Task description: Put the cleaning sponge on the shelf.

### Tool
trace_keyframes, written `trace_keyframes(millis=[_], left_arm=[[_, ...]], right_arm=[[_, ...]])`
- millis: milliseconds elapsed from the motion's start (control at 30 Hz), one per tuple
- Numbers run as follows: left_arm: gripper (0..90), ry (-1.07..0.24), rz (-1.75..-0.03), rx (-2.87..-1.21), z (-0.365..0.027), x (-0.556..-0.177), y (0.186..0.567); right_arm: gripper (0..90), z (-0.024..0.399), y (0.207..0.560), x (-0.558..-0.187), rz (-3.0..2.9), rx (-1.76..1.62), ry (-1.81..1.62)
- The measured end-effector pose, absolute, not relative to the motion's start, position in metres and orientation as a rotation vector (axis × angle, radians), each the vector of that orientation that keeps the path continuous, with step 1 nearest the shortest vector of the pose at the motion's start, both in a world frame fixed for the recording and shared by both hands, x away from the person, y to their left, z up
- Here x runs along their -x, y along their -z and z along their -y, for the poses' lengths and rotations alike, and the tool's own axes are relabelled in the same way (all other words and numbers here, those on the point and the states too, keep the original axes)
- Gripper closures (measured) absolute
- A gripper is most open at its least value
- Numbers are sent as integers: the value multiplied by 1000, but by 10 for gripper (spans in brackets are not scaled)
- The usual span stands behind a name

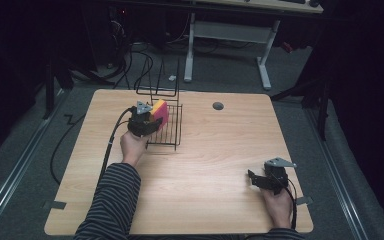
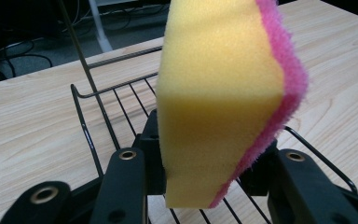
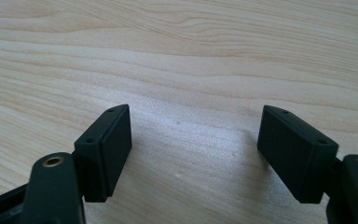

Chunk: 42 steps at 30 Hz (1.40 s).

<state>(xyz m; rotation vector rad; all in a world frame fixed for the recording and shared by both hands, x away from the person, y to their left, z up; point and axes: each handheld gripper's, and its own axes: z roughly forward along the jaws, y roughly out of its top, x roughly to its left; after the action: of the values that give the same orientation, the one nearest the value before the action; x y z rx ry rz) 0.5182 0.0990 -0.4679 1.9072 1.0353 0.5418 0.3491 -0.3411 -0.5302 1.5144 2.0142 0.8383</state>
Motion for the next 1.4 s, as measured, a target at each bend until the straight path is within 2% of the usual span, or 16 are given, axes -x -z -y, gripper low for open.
trace_keyframes(millis=[633, 967, 1100, 1200, 1233, 1400], left_arm=[[593, -529, -1054, -1912, -95, -524, 479], [505, -532, -1065, -1910, -95, -525, 480], [423, -519, -1082, -1898, -96, -524, 478], [322, -514, -1087, -1891, -97, -523, 477], [264, -514, -1086, -1894, -97, -523, 477], [179, -501, -1078, -1902, -97, -520, 474]], right_arm=[[263, 341, 530, -349, -2015, -1513, -839], [263, 341, 530, -349, -2015, -1516, -839], [263, 341, 530, -349, -2015, -1516, -840], [263, 341, 530, -349, -2015, -1515, -839], [263, 341, 530, -349, -2014, -1516, -840], [263, 341, 530, -349, -2015, -1515, -840]])
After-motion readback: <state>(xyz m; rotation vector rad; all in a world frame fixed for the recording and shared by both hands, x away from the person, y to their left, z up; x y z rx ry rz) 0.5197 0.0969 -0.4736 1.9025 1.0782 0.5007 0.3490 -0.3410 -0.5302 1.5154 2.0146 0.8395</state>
